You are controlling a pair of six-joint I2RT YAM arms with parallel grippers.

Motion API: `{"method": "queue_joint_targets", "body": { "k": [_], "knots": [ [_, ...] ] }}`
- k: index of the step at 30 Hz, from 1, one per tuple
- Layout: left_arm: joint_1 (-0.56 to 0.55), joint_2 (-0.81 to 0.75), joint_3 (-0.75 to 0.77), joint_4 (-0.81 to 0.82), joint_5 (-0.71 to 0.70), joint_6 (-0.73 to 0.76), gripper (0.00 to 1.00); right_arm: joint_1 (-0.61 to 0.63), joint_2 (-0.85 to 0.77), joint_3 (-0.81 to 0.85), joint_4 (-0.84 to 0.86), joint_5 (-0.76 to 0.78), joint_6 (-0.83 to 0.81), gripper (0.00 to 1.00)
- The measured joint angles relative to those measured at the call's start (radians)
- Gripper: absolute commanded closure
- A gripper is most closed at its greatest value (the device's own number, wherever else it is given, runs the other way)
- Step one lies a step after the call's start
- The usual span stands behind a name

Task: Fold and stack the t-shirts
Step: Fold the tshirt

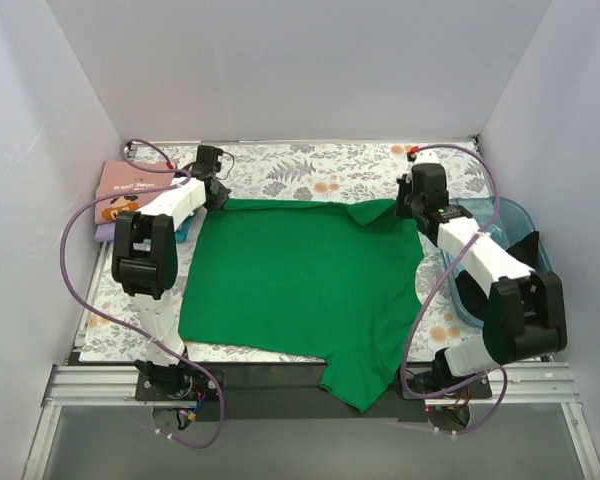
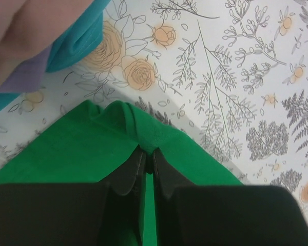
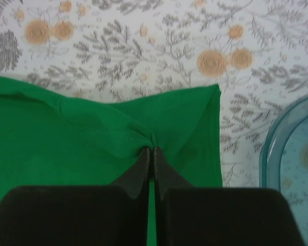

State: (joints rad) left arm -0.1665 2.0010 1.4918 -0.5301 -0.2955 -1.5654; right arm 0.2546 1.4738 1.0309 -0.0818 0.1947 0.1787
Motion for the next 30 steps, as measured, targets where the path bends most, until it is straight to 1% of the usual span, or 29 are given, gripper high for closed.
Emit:
{"method": "queue_joint_targets", "body": {
  "k": [7, 13, 16, 25, 30],
  "knots": [
    [0.0, -0.154, -0.122, 0.018, 0.015, 0.038, 1.0, 0.011, -0.172, -0.165, -0.133, -0.042, 0.067, 0.99],
    [0.0, -0.224, -0.219, 0.029, 0.027, 0.059, 1.0, 0.029, -0.303, -0.205, -0.272, -0.05, 0.108, 0.99],
    [0.001, -0.246, -0.268, 0.023, 0.033, 0.063, 1.0, 0.029, -0.342, -0.211, -0.343, -0.063, 0.119, 0.99],
    [0.004, -0.322, -0.286, -0.045, 0.044, 0.085, 1.0, 0.048, -0.43, -0.259, -0.483, -0.151, 0.137, 0.99],
    [0.008, -0.323, -0.286, -0.089, 0.037, 0.098, 1.0, 0.061, -0.463, -0.262, -0.526, -0.181, 0.137, 0.99]
  ]
}}
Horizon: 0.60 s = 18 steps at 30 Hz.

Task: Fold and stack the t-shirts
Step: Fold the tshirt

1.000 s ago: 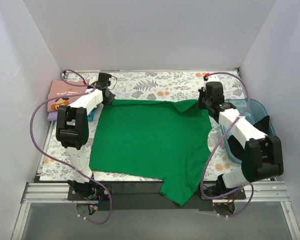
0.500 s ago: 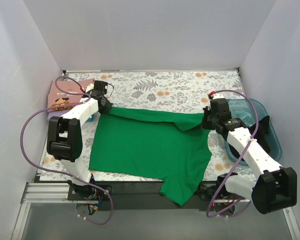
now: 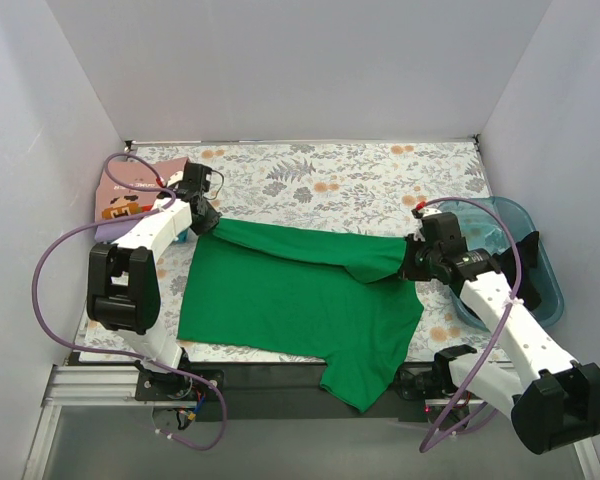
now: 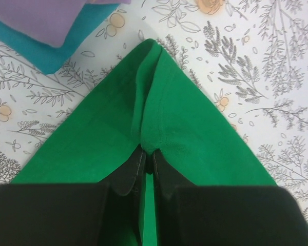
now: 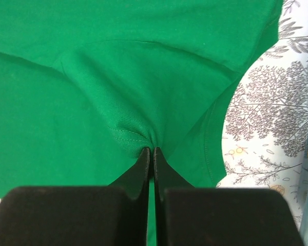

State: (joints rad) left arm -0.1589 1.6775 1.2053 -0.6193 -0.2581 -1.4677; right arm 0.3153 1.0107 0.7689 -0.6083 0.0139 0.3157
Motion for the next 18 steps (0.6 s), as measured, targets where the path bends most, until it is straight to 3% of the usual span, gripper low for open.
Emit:
{"method": "queue_joint_targets", "body": {
  "k": [7, 10, 11, 14, 18],
  "knots": [
    [0.0, 0.0, -0.001, -0.034, -0.013, 0.006, 0.95, 0.009, -0.018, -0.035, -0.021, -0.038, -0.001, 0.99],
    [0.0, 0.0, -0.014, -0.031, -0.016, 0.003, 0.82, 0.009, -0.006, -0.062, -0.019, -0.045, 0.0, 0.99],
    [0.0, 0.0, -0.024, -0.032, -0.017, 0.001, 0.63, 0.009, 0.001, -0.07, -0.019, -0.048, 0.0, 0.99],
    [0.0, 0.004, -0.048, -0.04, -0.019, -0.013, 0.46, 0.009, 0.027, -0.093, -0.008, -0.048, 0.001, 0.99],
    [0.0, 0.001, -0.063, -0.041, 0.012, -0.023, 0.36, 0.009, 0.056, -0.097, 0.017, -0.039, 0.008, 0.99]
  ]
}}
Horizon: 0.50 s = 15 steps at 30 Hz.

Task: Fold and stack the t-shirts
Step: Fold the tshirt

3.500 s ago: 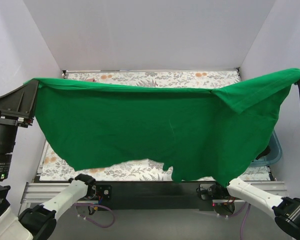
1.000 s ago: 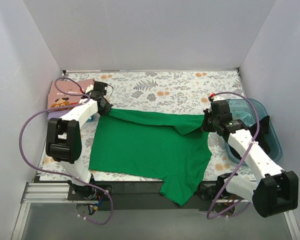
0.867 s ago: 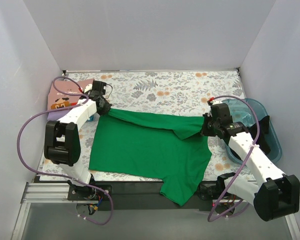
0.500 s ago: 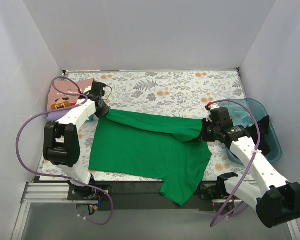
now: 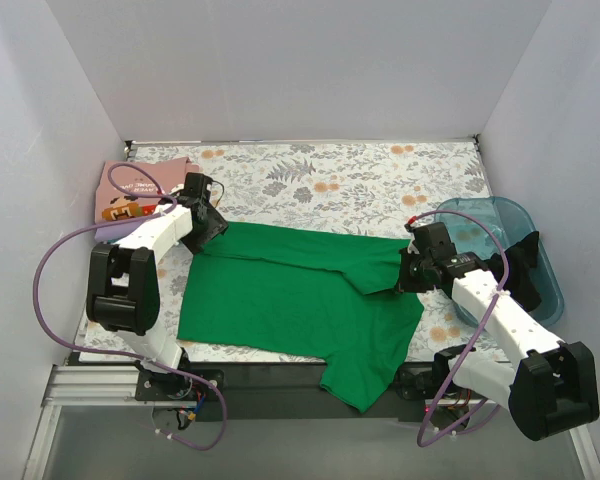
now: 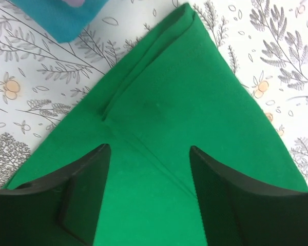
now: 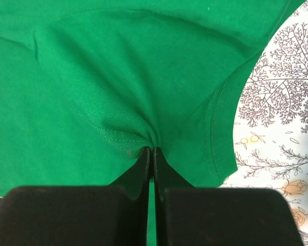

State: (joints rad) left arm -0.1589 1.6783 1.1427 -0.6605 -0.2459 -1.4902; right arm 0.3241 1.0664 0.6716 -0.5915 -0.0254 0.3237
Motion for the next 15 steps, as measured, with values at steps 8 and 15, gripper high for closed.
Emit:
{"method": "queue_joint_targets", "body": {
  "k": [8, 15],
  "knots": [
    [-0.154, -0.161, -0.052, 0.026, 0.042, -0.01, 0.23, 0.0, 0.103, 0.08, 0.072, 0.071, 0.032, 0.99],
    [-0.463, -0.187, -0.05, 0.114, 0.078, -0.021, 0.23, -0.007, 0.335, 0.241, 0.147, 0.112, 0.043, 0.99]
  ]
}}
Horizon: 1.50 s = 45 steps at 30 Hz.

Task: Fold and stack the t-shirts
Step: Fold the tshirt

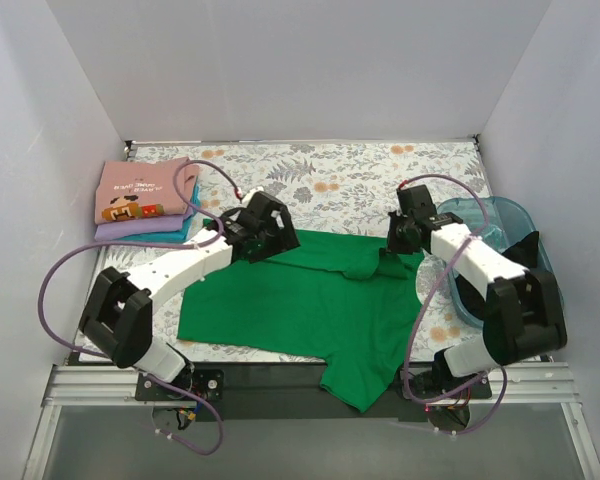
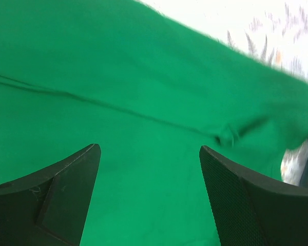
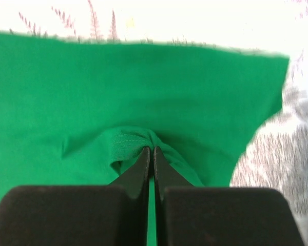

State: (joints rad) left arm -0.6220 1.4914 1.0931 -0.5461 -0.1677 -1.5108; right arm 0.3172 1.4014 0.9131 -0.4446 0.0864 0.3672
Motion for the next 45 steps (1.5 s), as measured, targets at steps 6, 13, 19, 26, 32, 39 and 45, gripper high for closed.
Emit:
{"method": "queue_joint_targets", "body": {
  "k": [6, 13, 19, 26, 32, 39, 45],
  "knots": [
    [-0.167, 0.127, 0.05, 0.045, 0.023, -0.013, 0.23, -0.027, 0.205, 0.112, 0.055, -0.008, -0.001, 0.99],
    [-0.301, 0.326, 0.185, 0.115, 0.06, -0.038, 0.25, -0.055, 0.273, 0.128, 0.095, -0.061, -0.003, 0.99],
    [-0.346, 0.483, 0.282, 0.177, 0.069, -0.101, 0.28, -0.076, 0.272, 0.075, 0.146, -0.131, -0.003, 0.99],
    [-0.353, 0.551, 0.325, 0.243, 0.074, -0.185, 0.32, -0.088, 0.269, 0.032, 0.182, -0.168, -0.003, 0.99],
    [-0.366, 0.574, 0.331, 0.29, 0.064, -0.246, 0.36, -0.097, 0.249, 0.013, 0.195, -0.177, -0.003, 0.99],
    [-0.373, 0.616, 0.357, 0.314, 0.045, -0.297, 0.51, -0.106, 0.22, -0.011, 0.201, -0.18, -0.003, 0.99],
    [-0.381, 0.616, 0.357, 0.314, 0.032, -0.315, 0.79, -0.107, 0.211, -0.028, 0.208, -0.18, -0.003, 0.99]
  ]
}}
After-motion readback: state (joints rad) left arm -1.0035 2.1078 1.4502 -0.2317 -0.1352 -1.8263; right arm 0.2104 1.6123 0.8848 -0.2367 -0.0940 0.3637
